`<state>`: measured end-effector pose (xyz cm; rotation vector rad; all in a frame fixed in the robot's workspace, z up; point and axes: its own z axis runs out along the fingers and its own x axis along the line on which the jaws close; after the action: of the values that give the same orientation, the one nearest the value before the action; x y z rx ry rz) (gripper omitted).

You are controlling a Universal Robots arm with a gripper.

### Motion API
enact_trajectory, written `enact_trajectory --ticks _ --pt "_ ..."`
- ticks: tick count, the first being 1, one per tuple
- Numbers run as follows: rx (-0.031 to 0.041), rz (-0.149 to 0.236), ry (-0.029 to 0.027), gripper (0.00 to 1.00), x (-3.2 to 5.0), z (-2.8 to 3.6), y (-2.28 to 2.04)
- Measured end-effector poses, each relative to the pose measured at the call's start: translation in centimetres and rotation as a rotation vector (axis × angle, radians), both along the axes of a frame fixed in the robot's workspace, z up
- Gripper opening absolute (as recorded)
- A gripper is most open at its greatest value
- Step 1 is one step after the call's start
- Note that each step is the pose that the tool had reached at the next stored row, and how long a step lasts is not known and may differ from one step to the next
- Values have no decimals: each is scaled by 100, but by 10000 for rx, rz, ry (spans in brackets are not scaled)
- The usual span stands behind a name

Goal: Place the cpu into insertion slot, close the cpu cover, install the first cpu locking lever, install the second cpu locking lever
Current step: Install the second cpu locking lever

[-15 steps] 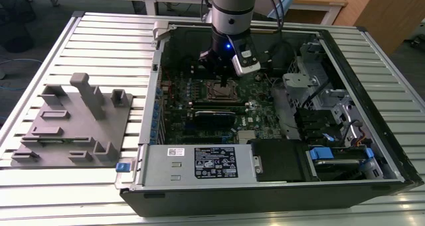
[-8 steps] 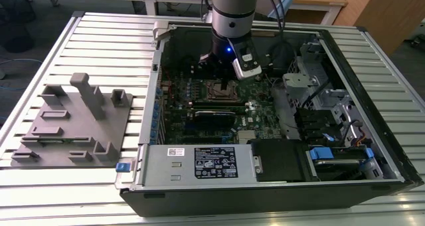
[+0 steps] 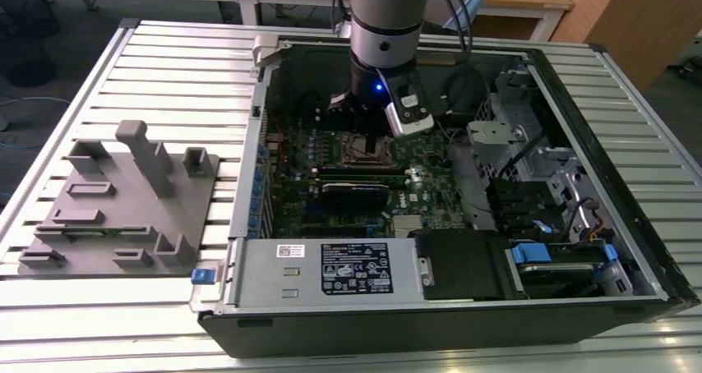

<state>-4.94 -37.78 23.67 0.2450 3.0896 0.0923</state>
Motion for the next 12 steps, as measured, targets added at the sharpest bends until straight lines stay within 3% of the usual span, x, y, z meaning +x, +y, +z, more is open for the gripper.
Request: enact_trajectory --ticks 7,12 --pt "0 3 0 11 -1 -4 -57" --pt "-1 36 0 11 -25 -29 -69"
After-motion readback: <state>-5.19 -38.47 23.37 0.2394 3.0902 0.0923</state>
